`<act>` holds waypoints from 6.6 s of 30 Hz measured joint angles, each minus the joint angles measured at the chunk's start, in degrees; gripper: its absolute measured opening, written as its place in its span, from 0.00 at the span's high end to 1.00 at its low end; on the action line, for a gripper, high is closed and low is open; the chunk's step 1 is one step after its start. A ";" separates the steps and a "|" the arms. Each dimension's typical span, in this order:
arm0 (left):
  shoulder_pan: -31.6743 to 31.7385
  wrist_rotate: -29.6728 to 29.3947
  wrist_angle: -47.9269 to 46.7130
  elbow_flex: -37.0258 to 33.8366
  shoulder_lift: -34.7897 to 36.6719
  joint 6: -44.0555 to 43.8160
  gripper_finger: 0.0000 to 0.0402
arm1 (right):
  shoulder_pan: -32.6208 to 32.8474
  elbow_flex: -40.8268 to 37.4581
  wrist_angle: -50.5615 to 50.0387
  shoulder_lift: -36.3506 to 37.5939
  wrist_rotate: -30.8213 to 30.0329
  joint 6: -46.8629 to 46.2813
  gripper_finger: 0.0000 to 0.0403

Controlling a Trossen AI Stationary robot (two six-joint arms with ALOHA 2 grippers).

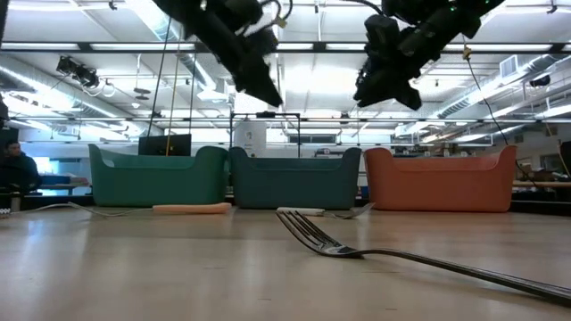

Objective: Sort silverware by color (type)
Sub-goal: Put the left white fork in the orange bin

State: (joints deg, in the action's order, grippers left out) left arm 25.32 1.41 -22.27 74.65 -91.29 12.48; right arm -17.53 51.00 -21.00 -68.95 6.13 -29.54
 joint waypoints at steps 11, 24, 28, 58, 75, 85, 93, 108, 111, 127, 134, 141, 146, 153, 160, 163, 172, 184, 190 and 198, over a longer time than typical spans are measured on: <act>-9.00 -0.18 -29.09 0.00 4.42 -15.69 0.74 | 5.17 0.00 3.26 -2.41 0.09 3.20 0.76; -17.53 -0.97 -40.05 -0.02 0.67 -28.53 0.74 | 8.94 0.00 2.98 -2.25 3.09 4.37 0.69; -21.83 -0.92 -43.72 -0.07 0.57 -36.67 0.74 | 9.97 0.00 2.56 -2.23 3.13 4.28 0.69; -47.63 -1.11 -29.43 -25.38 0.96 -74.77 0.74 | 11.16 0.00 0.29 -2.21 6.06 4.26 0.68; -45.03 0.19 -17.74 -32.01 1.16 -71.53 0.83 | 11.16 0.00 0.32 -2.21 5.92 4.25 0.69; -44.80 4.31 -20.46 -28.94 1.53 -64.59 0.94 | 11.14 0.00 0.87 -2.21 5.53 4.25 0.69; -38.14 -0.83 -21.86 -18.74 7.49 -55.96 0.94 | 10.50 0.04 4.30 -2.21 5.71 4.23 0.69; -17.51 -11.65 9.17 -2.10 8.79 -41.22 0.94 | 10.84 0.04 14.50 -2.21 -0.73 12.90 0.69; -16.40 -11.92 16.67 -2.11 8.42 -38.93 0.94 | 10.78 0.04 18.43 -2.21 -6.53 13.12 0.68; -15.43 -16.17 29.64 -2.16 2.97 -30.95 0.94 | 7.97 0.04 29.43 -2.27 -14.22 8.54 0.68; -14.50 -16.18 31.51 -2.14 3.00 -29.76 0.94 | 7.90 0.04 29.64 -3.15 -15.63 7.29 0.68; -14.60 -15.96 31.90 -2.14 3.00 -28.46 0.94 | 6.80 0.04 37.04 -7.49 -17.00 5.17 0.68; -14.49 -14.78 31.90 -2.14 3.00 -27.73 0.94 | 5.55 0.04 40.71 -8.93 -16.87 5.05 0.71; -13.38 -14.12 31.80 -2.14 3.00 -25.78 0.92 | 5.61 0.04 41.02 -8.75 -16.47 6.02 0.91; -10.91 -10.82 31.78 -2.14 3.00 -25.12 0.91 | 5.54 0.04 40.66 -8.74 -17.11 6.28 0.91; -9.20 -8.32 32.58 -2.14 3.13 -23.83 0.89 | 5.39 0.09 40.67 -8.71 -18.82 7.80 0.91; -4.45 2.92 36.14 -0.36 3.72 -23.56 0.76 | 0.24 -0.02 31.08 -4.34 -19.91 8.89 0.91; -0.84 2.84 29.65 2.40 3.67 -17.66 0.73 | -14.66 0.00 -12.57 10.82 -20.85 13.34 0.91; -0.23 -2.10 22.58 2.38 3.48 -15.67 0.73 | -20.36 0.00 -28.77 9.98 -19.75 21.65 0.89; 0.74 -5.68 22.21 2.32 2.38 -16.55 0.73 | -24.05 0.00 -30.94 2.01 -19.55 36.29 0.89</act>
State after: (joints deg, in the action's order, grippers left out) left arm 26.06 -4.26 -0.06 76.97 -88.91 -4.08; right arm -41.58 51.00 -51.95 -66.93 -13.42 6.74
